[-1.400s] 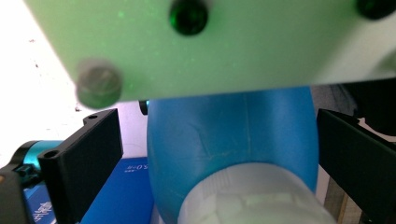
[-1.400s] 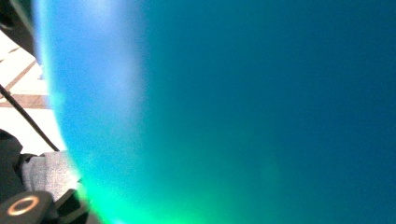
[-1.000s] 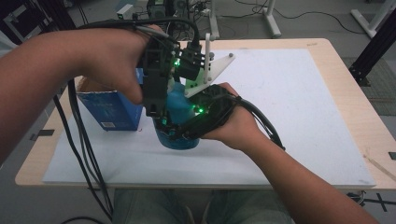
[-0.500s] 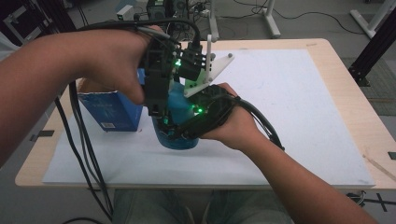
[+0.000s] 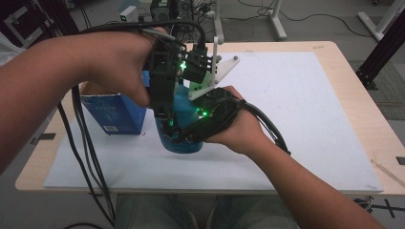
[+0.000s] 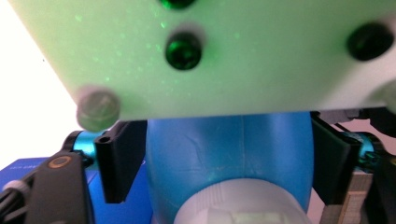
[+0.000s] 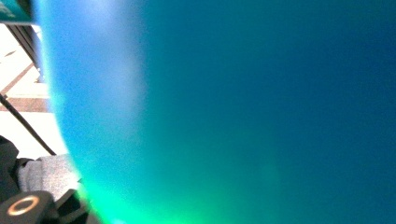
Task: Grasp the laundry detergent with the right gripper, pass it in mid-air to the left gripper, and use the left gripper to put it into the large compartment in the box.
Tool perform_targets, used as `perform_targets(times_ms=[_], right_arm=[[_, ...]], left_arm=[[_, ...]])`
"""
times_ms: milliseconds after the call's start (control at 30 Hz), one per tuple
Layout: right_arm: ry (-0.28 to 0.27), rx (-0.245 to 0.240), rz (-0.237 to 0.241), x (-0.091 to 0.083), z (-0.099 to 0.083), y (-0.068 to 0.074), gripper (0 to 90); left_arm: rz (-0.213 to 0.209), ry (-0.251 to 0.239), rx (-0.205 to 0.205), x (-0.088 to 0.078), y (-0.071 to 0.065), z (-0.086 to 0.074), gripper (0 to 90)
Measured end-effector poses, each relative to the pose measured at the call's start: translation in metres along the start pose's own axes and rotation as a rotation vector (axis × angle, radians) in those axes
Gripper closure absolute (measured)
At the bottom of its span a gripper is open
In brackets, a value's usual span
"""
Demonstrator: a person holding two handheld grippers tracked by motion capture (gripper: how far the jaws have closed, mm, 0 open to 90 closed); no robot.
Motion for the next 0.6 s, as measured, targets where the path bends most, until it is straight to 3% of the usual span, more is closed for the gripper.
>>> perform_targets(times_ms=[600], right_arm=[[0.003, -0.001, 0.007, 0.0003, 0.0004, -0.0001, 46.8]], left_arm=[[0.005, -0.007, -0.019, 0.0007, 0.0003, -0.0002, 29.5]])
Point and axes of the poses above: each handheld gripper's, and its own axes: x roughly forward along the jaws, z roughly out of its top, y roughly to its left, the point moved 4 cm from there along x, roughly forward along the jaws, and after that the axes turned 11 degrees about y, right-handed, at the moved point
